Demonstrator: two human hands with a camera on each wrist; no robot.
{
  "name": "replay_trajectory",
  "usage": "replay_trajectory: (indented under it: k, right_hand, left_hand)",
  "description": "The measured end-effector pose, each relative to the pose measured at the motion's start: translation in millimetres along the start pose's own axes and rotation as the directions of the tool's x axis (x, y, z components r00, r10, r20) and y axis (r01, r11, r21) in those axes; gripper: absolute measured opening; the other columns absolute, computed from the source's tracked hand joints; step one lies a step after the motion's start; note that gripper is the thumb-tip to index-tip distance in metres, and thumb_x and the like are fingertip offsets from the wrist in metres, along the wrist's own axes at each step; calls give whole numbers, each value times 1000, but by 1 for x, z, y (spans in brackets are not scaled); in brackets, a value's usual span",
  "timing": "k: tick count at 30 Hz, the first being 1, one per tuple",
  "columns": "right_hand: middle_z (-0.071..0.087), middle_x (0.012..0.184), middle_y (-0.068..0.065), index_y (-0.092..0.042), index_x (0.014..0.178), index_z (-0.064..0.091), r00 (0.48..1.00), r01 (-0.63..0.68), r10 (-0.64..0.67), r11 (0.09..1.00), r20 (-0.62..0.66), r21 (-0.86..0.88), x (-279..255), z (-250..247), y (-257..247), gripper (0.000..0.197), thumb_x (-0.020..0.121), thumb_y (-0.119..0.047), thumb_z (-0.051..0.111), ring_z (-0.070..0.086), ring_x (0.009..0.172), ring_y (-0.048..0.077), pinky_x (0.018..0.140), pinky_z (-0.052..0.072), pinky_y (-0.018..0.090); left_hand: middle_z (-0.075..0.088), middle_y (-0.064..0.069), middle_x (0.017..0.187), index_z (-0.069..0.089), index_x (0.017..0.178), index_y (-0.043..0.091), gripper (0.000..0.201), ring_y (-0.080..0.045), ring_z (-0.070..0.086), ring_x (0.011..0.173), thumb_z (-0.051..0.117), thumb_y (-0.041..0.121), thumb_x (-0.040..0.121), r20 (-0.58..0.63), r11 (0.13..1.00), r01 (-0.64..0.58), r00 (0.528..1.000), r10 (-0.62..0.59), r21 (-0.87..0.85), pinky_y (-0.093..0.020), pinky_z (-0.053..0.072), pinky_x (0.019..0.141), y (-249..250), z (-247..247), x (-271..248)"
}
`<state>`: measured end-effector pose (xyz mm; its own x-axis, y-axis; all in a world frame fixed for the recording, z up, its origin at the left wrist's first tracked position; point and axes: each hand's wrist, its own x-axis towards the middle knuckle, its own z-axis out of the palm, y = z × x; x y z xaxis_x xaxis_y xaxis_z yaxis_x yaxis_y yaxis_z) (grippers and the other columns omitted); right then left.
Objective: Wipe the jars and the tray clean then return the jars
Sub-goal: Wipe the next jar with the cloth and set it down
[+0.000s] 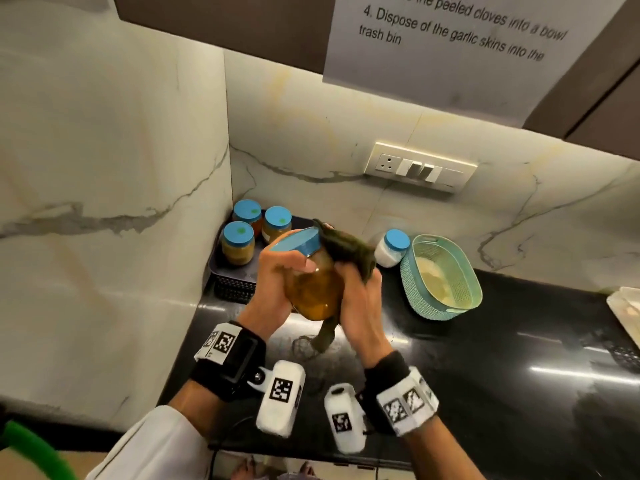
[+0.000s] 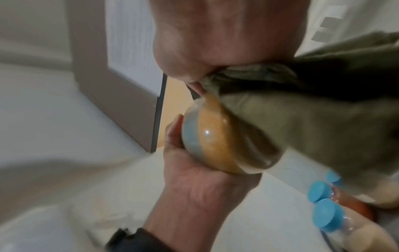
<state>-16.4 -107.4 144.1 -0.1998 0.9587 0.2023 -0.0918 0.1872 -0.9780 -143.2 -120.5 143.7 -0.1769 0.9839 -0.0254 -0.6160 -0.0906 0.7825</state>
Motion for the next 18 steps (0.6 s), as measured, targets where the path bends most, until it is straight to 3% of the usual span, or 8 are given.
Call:
replay_trajectory:
  k: [3,5,7,9,11,12,15,18]
  right_hand:
    - [74,95,-14,-29,102,73,1000,7,-7,999,5,-52,1,8,-15,23,96,-28,52,68,90,4,81,56,32]
    - [74,117,-12,-16,119,74,970,245,-238,950,59,-196,-14,14,-18,35,92,-22,51,66,116,8,101,52,39]
    - [65,145,0,-20,138,66,906,421,-383,852,177,-311,-21,17,-12,53,88,-14,50,51,144,22,121,37,50]
    - [74,127,-2,-30,132,71,941,336,-317,916,118,-220,-8,18,-16,49,90,-17,50,65,125,22,108,49,51]
    - [74,87,-17,-32,100,79,995,97,-96,995,27,-35,13,15,-21,31,91,-21,51,65,84,2,80,53,34]
    - [71,80,-18,-33,90,78,999,36,-36,999,8,2,16,17,-22,31,92,-21,50,62,77,0,76,50,31]
    - [72,105,-5,-14,118,76,983,183,-183,979,5,-95,-5,22,-28,39,90,-20,49,64,102,14,94,52,39]
    - [64,146,1,-13,139,65,906,422,-397,866,143,-267,-22,23,-19,59,82,-7,49,52,143,30,120,36,55]
  left_hand:
    - [75,-5,85,66,104,8,65,-20,72,82,68,23,41,-38,999,-28,999,26,-37,-32,60,72,10,5,3]
    - [71,-13,91,65,100,2,64,-27,67,88,67,20,39,-67,997,-40,997,35,-72,-35,58,78,18,6,8]
    - [67,-20,103,67,101,-2,58,-34,63,97,66,14,45,-121,996,-23,993,12,-89,-45,52,94,19,4,9]
    - [68,-17,96,72,92,4,43,-30,64,92,66,11,49,-127,999,-20,992,13,-50,-42,51,90,19,3,6]
    - [68,-17,96,76,91,10,47,-32,64,91,69,14,45,-88,999,-29,996,27,-18,-43,51,87,21,5,4]
    - [69,-16,96,78,91,12,49,-31,65,91,69,15,43,-62,999,-43,997,43,2,-43,54,85,25,7,4]
    - [69,-14,90,73,94,6,56,-28,66,86,68,16,38,-60,998,-63,996,63,-11,-37,58,77,35,8,5]
    - [68,-17,95,76,85,11,46,-35,61,95,69,22,41,-77,998,-45,996,42,-39,-47,52,94,34,2,2]
